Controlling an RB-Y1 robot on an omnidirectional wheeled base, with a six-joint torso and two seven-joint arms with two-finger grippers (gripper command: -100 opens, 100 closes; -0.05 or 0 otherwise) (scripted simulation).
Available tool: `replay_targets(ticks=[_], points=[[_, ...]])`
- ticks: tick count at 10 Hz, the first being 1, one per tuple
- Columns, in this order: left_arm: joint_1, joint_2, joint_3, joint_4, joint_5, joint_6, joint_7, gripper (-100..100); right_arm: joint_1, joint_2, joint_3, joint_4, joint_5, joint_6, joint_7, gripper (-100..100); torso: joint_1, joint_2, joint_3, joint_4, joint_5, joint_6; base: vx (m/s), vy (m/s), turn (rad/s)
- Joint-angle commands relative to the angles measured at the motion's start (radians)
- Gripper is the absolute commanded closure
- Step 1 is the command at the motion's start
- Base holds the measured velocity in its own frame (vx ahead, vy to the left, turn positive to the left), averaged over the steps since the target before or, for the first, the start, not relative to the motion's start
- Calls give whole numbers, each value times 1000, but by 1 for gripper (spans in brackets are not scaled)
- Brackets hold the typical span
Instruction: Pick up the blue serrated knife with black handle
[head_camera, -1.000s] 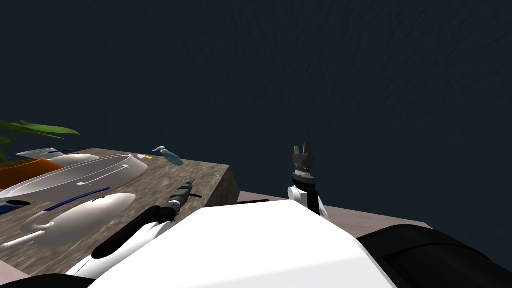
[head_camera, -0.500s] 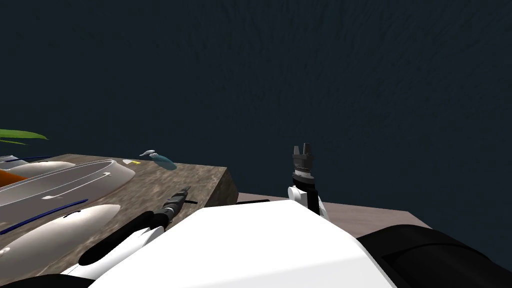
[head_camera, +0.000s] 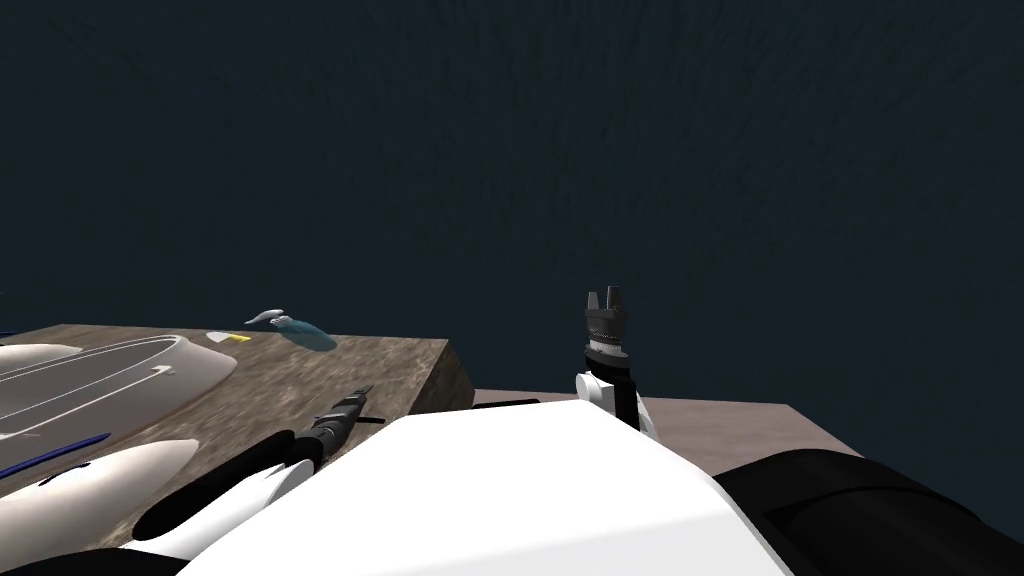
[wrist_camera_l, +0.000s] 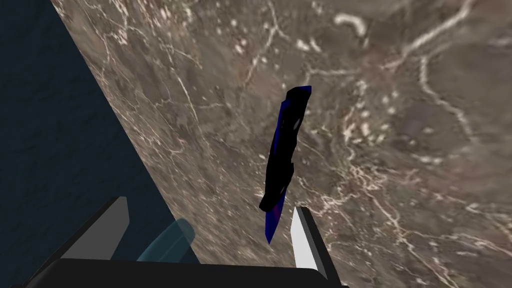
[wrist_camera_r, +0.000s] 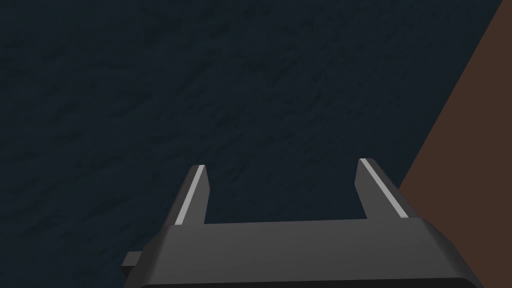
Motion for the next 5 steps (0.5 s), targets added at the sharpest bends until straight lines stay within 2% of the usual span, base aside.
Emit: replay_targets(ticks=[1, 2, 4, 5], points=[[6, -6, 6, 3, 0, 50, -9, -100, 0, 0, 0, 0, 0, 0, 0, 0, 0, 0, 0, 0, 0, 0, 36, 12, -81], [17, -9, 29, 4, 11, 77, -20, -100, 0, 0, 0, 0, 0, 0, 0, 0, 0, 0, 0, 0, 0, 0, 33, 12, -131], [17, -9, 29, 4, 11, 109, -20, -100, 0, 0, 0, 0, 0, 0, 0, 0, 0, 0, 0, 0, 0, 0, 21, 10, -41], [27, -11, 51, 5, 21, 145, -31, -100, 0, 0, 0, 0, 0, 0, 0, 0, 0, 1, 1, 0, 0, -1, 21, 7, -133]])
